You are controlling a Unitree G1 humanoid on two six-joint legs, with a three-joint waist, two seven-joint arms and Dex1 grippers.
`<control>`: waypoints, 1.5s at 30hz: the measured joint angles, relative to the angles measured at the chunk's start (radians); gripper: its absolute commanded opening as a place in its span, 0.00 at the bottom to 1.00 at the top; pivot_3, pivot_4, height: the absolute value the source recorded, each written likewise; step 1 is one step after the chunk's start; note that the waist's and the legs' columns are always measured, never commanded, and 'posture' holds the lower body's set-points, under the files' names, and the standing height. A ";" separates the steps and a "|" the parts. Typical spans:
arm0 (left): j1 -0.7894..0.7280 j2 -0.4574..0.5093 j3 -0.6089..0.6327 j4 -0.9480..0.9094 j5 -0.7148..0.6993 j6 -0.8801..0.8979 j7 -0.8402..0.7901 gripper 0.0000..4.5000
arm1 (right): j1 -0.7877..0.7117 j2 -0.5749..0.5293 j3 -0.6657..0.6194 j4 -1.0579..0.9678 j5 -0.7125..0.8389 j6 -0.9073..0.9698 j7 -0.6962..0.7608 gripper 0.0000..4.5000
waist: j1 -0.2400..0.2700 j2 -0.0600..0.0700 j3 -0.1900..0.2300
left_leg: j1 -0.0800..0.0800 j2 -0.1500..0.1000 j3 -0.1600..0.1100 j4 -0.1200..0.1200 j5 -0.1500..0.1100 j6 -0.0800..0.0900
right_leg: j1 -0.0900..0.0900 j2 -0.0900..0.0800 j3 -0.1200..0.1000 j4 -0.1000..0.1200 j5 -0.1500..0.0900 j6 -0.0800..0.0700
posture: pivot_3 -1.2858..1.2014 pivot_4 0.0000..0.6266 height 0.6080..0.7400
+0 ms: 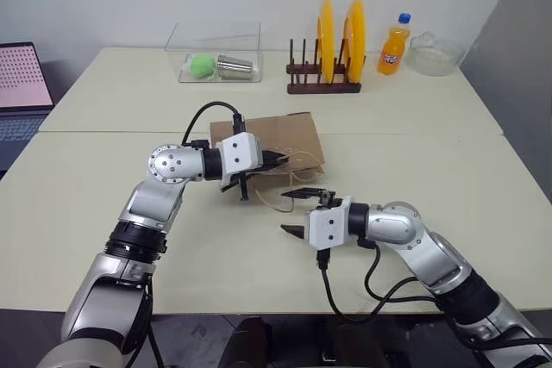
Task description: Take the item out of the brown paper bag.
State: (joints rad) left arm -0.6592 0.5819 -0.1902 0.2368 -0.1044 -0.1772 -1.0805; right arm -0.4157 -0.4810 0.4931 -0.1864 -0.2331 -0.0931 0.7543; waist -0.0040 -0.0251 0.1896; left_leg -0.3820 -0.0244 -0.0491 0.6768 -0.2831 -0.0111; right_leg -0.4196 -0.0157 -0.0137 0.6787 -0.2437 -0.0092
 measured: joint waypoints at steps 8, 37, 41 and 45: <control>0.000 0.005 0.008 0.000 0.000 0.003 0.005 0.00 | -0.036 0.053 -0.004 0.101 -0.092 -0.016 -0.085 0.01 | -0.001 0.000 0.000 | 0.000 0.000 0.000 0.000 0.000 0.000 | 0.000 0.000 0.000 0.001 0.000 0.000 | 0.52 0.24 1.00; -0.302 -0.018 0.136 0.116 -0.094 0.365 0.083 0.00 | 0.017 0.014 0.073 0.099 -0.161 -0.042 0.059 0.01 | -0.002 -0.001 0.000 | 0.000 0.000 0.000 0.000 0.001 -0.001 | 0.000 0.000 0.000 0.001 0.000 0.000 | 0.52 0.24 1.00; -0.301 -0.014 0.136 0.115 -0.094 0.345 0.054 0.00 | 0.026 0.010 0.036 -0.003 -0.085 0.052 0.126 0.22 | -0.001 -0.001 0.000 | 0.000 0.000 0.000 0.000 0.001 -0.001 | 0.000 0.000 0.000 0.001 0.000 0.000 | 0.52 0.24 1.00; -0.284 -0.013 0.136 0.106 -0.094 0.340 0.023 0.00 | 0.053 -0.037 0.005 -0.093 -0.022 0.147 0.191 0.44 | -0.001 -0.001 0.000 | 0.000 0.000 0.000 0.001 0.000 -0.001 | 0.000 0.000 0.000 0.001 0.000 0.000 | 0.52 0.24 1.00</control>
State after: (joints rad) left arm -0.9431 0.5692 -0.0541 0.3432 -0.1980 0.1633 -1.0577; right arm -0.3630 -0.5180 0.4985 -0.2790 -0.2555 0.0536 0.9449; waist -0.0053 -0.0259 0.1893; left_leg -0.3823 -0.0245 -0.0495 0.6774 -0.2827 -0.0119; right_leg -0.4198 -0.0156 -0.0138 0.6794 -0.2439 -0.0089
